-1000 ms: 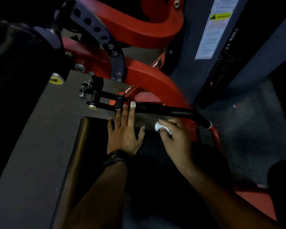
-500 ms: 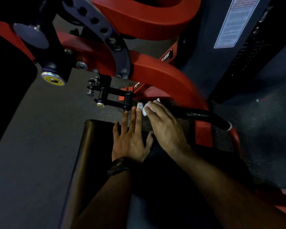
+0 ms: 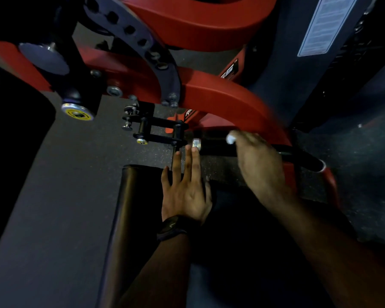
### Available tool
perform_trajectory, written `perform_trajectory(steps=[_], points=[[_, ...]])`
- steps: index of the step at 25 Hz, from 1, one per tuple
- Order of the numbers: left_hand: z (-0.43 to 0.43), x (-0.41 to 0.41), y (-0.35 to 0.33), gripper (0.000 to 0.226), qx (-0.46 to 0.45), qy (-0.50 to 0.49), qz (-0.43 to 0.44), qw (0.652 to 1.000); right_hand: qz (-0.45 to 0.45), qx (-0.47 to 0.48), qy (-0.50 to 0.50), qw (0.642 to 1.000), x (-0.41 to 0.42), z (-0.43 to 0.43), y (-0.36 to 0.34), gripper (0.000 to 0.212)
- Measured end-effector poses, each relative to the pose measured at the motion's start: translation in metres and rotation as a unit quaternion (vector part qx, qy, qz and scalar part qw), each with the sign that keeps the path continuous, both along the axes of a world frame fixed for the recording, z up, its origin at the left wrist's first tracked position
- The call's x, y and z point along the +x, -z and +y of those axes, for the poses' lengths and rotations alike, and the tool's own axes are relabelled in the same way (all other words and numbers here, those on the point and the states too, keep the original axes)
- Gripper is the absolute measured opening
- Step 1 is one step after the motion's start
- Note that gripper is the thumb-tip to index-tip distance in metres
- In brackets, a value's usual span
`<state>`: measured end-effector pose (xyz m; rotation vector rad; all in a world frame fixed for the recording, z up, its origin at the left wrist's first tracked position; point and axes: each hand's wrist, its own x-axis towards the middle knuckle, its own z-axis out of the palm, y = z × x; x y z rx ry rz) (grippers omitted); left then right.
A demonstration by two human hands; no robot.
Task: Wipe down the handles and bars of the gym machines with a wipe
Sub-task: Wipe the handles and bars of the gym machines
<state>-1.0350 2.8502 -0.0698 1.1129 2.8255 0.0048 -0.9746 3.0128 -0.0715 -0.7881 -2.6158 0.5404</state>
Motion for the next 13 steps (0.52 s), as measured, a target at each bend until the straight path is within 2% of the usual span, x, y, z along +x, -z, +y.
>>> perform_trajectory(steps=[2,4,6,8,10,13], points=[[0.001,0.0,0.0,0.074,-0.002,-0.001,-0.001,1.0,-0.009,-0.033,0.033,0.999,-0.005,-0.009,-0.006,0.035],[0.001,-0.001,0.0,0.075,-0.005,0.003,0.004,1.0,-0.008,-0.026,-0.06,0.998,-0.022,-0.029,-0.013,0.037],[0.001,-0.001,0.002,0.074,0.0,0.0,0.007,1.0,0.008,-0.049,-0.125,0.991,-0.02,-0.015,-0.015,0.034],[0.0,0.0,0.001,0.073,0.007,-0.001,0.004,1.0,0.032,-0.097,-0.064,0.993,-0.005,0.007,-0.01,0.03],[0.001,-0.001,0.001,0.074,0.001,-0.003,0.005,1.0,0.027,-0.096,-0.01,0.995,-0.01,-0.003,-0.008,0.032],[0.001,-0.003,0.0,0.08,-0.014,0.007,0.008,1.0,0.042,-0.06,-0.116,0.991,-0.039,-0.031,-0.011,0.039]])
